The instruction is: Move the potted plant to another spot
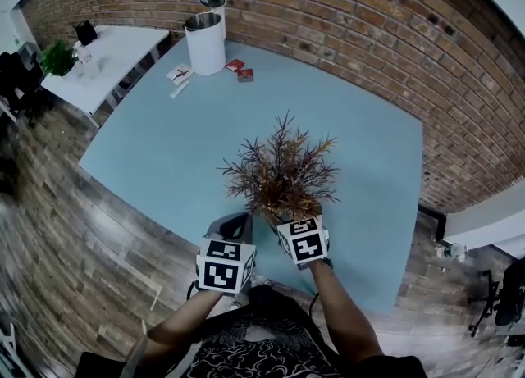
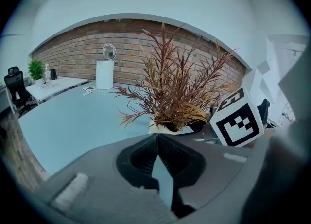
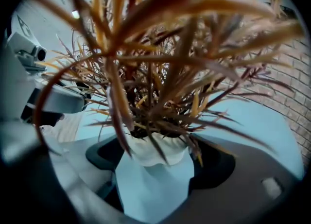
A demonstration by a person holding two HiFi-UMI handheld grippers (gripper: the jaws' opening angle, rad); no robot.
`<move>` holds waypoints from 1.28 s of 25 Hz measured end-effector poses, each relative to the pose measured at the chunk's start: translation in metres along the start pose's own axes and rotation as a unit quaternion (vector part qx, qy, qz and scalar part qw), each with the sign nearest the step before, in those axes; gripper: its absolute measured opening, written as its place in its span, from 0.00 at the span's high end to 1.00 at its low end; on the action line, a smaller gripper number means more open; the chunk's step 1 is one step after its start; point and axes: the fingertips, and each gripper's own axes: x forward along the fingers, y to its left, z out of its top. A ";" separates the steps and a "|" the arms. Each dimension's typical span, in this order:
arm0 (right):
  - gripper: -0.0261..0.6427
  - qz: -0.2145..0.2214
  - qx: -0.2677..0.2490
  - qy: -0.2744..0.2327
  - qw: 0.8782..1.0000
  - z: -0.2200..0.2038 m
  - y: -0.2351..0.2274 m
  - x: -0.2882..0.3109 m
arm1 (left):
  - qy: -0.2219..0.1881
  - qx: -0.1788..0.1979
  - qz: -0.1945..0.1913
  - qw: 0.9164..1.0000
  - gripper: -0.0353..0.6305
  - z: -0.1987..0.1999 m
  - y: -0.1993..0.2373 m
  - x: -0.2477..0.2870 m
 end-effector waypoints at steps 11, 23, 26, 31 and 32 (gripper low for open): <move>0.33 -0.009 0.011 0.008 1.000 0.015 -0.034 0.014 | 0.007 0.004 -0.004 1.000 0.95 0.019 -0.001 0.019; 0.34 -0.019 0.015 -0.001 1.000 0.021 -0.051 0.024 | 0.002 0.007 0.000 1.000 0.95 0.026 0.002 0.028; 0.34 -0.025 0.021 -0.004 0.999 0.022 -0.059 0.026 | 0.003 0.008 0.003 1.000 0.95 0.029 0.000 0.032; 0.34 -0.036 0.026 -0.010 0.999 0.024 -0.069 0.033 | 0.000 0.012 0.007 1.000 0.95 0.030 0.002 0.037; 0.34 -0.039 0.029 -0.010 0.999 0.025 -0.073 0.032 | 0.002 0.012 0.008 1.000 0.95 0.032 0.001 0.038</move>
